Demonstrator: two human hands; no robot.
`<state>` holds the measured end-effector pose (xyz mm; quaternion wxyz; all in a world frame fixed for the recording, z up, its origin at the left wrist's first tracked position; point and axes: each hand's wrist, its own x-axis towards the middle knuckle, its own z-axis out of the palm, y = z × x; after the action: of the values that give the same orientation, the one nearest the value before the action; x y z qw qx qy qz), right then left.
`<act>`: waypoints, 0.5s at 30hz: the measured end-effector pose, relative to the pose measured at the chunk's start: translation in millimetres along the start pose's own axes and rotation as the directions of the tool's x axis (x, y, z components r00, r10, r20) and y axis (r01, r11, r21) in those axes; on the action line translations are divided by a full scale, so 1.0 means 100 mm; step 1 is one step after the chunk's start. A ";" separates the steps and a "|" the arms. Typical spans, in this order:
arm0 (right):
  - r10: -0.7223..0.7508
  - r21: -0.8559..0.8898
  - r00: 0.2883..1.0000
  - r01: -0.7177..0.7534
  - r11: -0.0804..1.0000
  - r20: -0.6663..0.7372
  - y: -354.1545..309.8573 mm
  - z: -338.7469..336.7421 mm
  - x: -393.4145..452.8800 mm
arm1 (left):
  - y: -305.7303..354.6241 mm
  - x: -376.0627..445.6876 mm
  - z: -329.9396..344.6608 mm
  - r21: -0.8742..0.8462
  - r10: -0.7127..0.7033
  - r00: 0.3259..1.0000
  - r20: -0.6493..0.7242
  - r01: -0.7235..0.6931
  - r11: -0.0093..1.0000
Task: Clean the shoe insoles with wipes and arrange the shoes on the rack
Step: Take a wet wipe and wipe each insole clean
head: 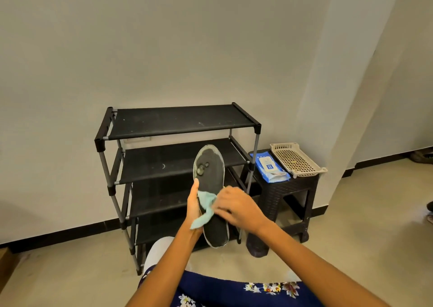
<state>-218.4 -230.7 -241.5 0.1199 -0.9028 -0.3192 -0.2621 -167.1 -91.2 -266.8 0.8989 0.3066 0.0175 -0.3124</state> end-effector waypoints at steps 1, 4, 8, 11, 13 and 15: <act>0.107 0.075 0.991 -0.102 0.992 -0.077 0.01 -0.05 0.09 | -0.01 -0.01 0.02 -0.010 0.011 1.000 -0.012 -0.011 1.000; 0.483 0.302 0.854 -0.416 0.858 -0.195 0.09 -0.21 0.40 | -0.02 -0.03 0.09 0.052 0.036 0.999 0.027 -0.037 0.998; 0.625 0.247 0.781 -0.607 0.755 0.008 0.15 -0.26 0.64 | 0.05 0.00 0.10 0.140 0.046 0.996 0.070 -0.055 0.989; 0.403 0.041 0.915 -0.403 0.914 0.017 -0.02 -0.05 0.46 | 0.14 0.04 0.06 0.165 0.091 0.995 0.047 -0.098 0.981; 0.260 0.062 0.963 -0.264 0.963 0.073 -0.21 0.08 0.26 | 0.21 0.04 0.01 0.147 0.078 0.996 0.040 -0.083 0.986; 0.178 0.022 0.971 -0.184 0.983 0.161 -0.29 0.20 0.10 | 0.21 0.11 -0.09 0.142 0.097 0.995 0.012 -0.098 0.985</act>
<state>-222.9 -195.5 -251.1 0.1343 -0.9437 -0.2489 -0.1718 -145.1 -79.2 -264.6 0.8889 0.3699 -0.0221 -0.2693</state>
